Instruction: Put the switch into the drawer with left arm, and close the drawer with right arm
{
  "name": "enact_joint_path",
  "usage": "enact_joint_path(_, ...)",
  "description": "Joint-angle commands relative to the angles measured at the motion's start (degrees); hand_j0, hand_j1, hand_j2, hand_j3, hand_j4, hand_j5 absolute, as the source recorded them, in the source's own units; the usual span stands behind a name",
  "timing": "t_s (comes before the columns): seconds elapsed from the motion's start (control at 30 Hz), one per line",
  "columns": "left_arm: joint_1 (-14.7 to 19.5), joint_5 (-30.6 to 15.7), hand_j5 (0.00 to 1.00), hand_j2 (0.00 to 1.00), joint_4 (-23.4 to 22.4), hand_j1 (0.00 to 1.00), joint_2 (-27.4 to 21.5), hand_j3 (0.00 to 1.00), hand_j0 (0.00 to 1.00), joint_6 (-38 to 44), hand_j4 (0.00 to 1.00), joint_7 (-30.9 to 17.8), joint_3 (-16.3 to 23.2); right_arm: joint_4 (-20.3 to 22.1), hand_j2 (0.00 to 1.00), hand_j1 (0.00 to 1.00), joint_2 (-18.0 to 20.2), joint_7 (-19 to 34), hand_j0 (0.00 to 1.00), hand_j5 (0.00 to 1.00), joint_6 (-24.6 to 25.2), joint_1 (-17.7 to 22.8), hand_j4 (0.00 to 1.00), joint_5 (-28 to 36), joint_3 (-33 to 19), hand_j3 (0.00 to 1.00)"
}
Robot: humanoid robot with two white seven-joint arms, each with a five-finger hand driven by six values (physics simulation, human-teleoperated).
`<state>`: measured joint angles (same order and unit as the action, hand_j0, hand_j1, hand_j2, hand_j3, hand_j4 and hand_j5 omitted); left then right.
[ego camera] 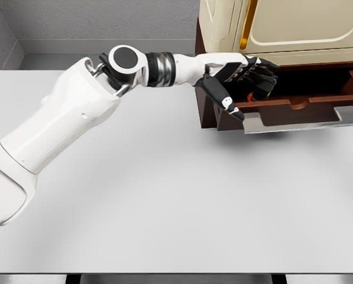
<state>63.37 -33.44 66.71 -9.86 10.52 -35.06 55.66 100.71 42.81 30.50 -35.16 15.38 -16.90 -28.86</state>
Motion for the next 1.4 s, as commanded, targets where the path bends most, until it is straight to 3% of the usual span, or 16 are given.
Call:
enact_joint_path(0.0,0.0,1.9,1.0,1.0,-0.3,1.0,0.5,1.0,1.0,0.1,1.0,0.1,0.7,0.0,0.35,0.35,0.0,0.0,0.35,0.35,0.2,0.0,0.35,0.4,-0.1,0.35)
enact_joint_path(0.43,0.4,1.9,1.0,1.0,0.9,1.0,2.3,1.0,1.0,0.1,1.0,0.1,0.7,0.0,0.35,0.35,0.1,0.0,0.35,0.35,0.2,0.2,0.35,0.4,0.0,0.35)
enact_joint_path(0.6,1.1,1.6,1.0,1.0,6.8,1.0,2.2,1.0,1.0,0.2,1.0,0.1,0.7,0.0,0.35,0.35,0.0,-0.1,0.35,0.35,0.2,0.3,0.35,0.4,0.0,0.35)
enact_joint_path(0.73,2.5,1.3,1.0,1.0,7.8,1.0,1.9,1.0,1.0,0.2,1.0,0.1,0.3,0.0,0.35,0.35,0.0,-0.1,0.35,0.35,0.2,0.3,0.35,0.5,0.0,0.35)
enact_joint_path(0.8,2.9,0.2,1.0,1.0,11.3,1.0,0.3,1.0,1.0,0.1,1.0,0.1,0.1,0.0,0.35,0.35,0.0,-0.1,0.35,0.35,0.2,0.3,0.35,0.5,0.3,0.35)
enact_joint_path(0.97,2.6,-2.2,1.0,1.0,33.2,1.0,-9.6,1.0,1.0,-2.4,1.0,0.1,-0.5,0.0,0.34,0.34,0.1,0.0,0.34,0.34,0.2,-0.8,0.34,0.5,1.6,0.34)
enact_joint_path(1.17,-0.9,-8.6,1.0,1.0,34.3,1.0,-28.9,1.0,1.0,-26.2,1.0,0.1,-0.5,0.0,0.34,0.34,0.1,0.0,0.34,0.34,0.2,-3.0,0.34,0.5,6.1,0.34)
enact_joint_path(1.23,-2.3,-10.9,1.0,1.0,34.3,1.0,-33.7,1.0,1.0,-30.8,1.0,0.1,-0.5,0.0,0.34,0.34,0.2,-0.1,0.34,0.34,0.2,-3.3,0.34,0.5,6.2,0.34)
enact_joint_path(1.37,-5.4,-10.9,1.0,1.0,34.2,1.0,-41.6,1.0,1.0,-34.7,1.0,0.1,-0.2,0.0,0.34,0.34,0.3,-0.1,0.34,0.34,0.2,-4.2,0.34,0.4,6.4,0.34)
